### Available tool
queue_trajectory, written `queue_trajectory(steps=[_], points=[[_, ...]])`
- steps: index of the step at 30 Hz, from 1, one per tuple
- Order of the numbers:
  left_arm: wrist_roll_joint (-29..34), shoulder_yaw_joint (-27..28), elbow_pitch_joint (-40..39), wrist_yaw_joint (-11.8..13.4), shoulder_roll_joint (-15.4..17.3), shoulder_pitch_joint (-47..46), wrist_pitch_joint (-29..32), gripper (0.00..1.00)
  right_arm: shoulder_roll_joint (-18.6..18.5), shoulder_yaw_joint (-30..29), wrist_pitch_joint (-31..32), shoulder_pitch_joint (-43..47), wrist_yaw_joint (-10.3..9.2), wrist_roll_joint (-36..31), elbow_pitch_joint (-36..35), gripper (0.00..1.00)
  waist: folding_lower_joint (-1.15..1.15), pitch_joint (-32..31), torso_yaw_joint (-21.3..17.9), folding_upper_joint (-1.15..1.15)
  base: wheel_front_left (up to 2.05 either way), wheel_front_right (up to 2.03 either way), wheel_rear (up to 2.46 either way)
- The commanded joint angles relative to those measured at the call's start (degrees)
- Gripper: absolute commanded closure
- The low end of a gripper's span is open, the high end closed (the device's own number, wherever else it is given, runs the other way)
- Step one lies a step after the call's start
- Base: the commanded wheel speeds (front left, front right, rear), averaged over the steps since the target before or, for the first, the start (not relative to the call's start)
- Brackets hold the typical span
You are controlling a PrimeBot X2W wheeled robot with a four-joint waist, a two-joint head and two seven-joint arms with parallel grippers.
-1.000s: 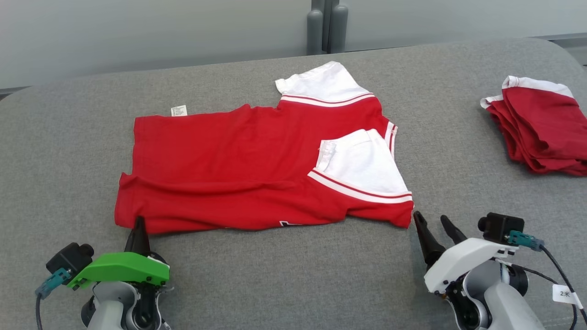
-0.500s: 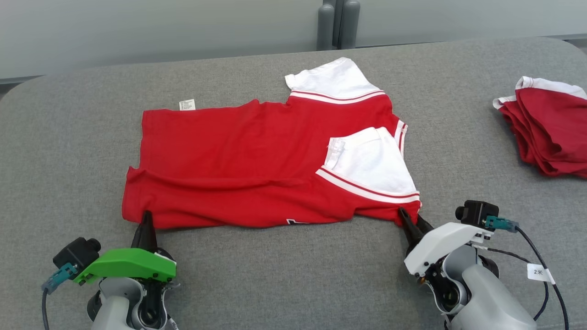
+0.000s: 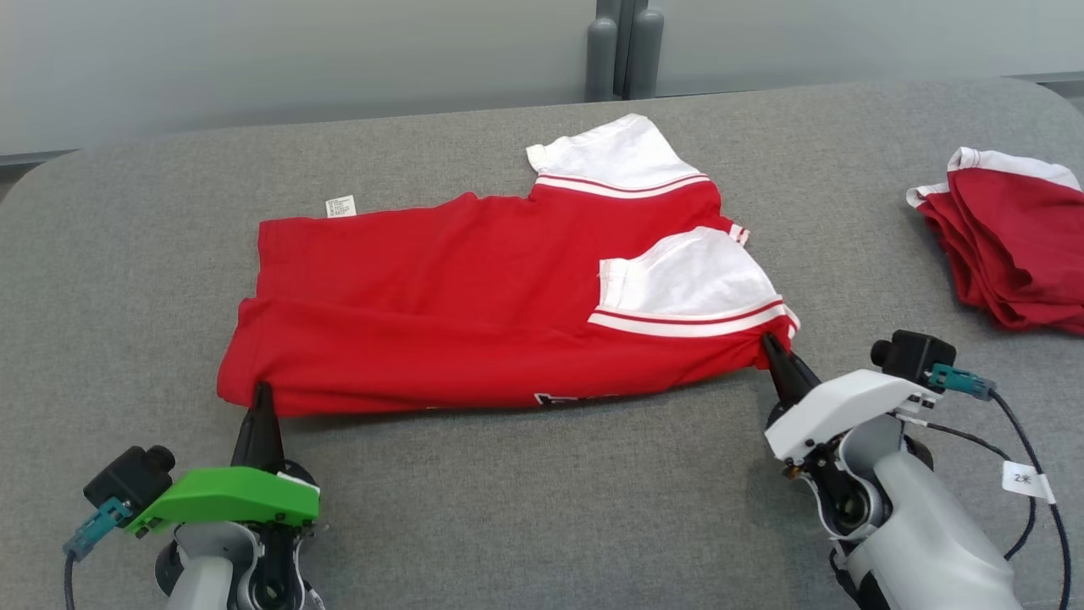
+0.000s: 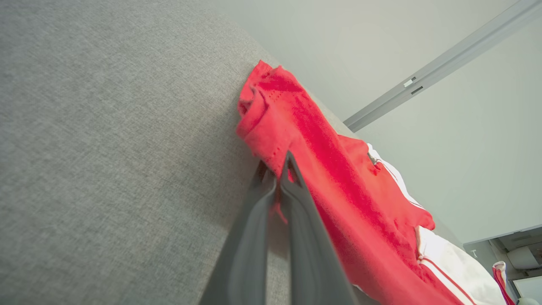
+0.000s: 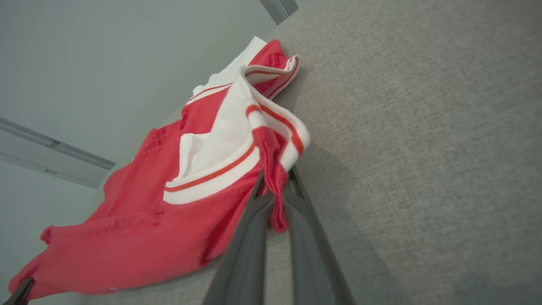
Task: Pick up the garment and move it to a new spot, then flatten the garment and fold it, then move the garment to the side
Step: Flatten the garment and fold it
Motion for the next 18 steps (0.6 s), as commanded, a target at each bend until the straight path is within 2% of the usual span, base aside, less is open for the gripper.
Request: queue_trajectory(steps=[1, 5, 8, 18], points=[[-0.7, 0.1, -1.6, -0.2, 0.4, 1.8, -0.2, 1.00, -1.6, -1.2, 1.2, 2.0, 0.00, 0.7, -2.2, 1.00, 0.00, -0.4, 0.0, 0.00, 0.00, 0.00, 0.00], [-1.2, -0.6, -5.7, 0.0, 0.1, 5.8, 0.3, 1.00, -3.5, -3.5, 4.6, 6.2, 0.01, 1.2, -8.1, 1.00, 0.00, -1.0, 0.0, 0.00, 0.00, 0.00, 0.00], [-1.1, -1.4, -8.5, 1.1, -0.2, 9.3, 1.1, 1.00, -4.2, -5.6, 7.0, 10.5, 0.00, 0.0, -12.6, 1.00, 0.00, -1.2, -0.1, 0.00, 0.00, 0.00, 0.00], [-3.5, -3.6, -12.2, 4.1, -1.1, 17.9, 1.5, 1.00, -1.1, -12.2, 13.2, 21.4, 0.00, -4.2, -23.5, 1.00, 0.00, -1.8, -0.3, 0.00, 0.00, 0.00, 0.00]])
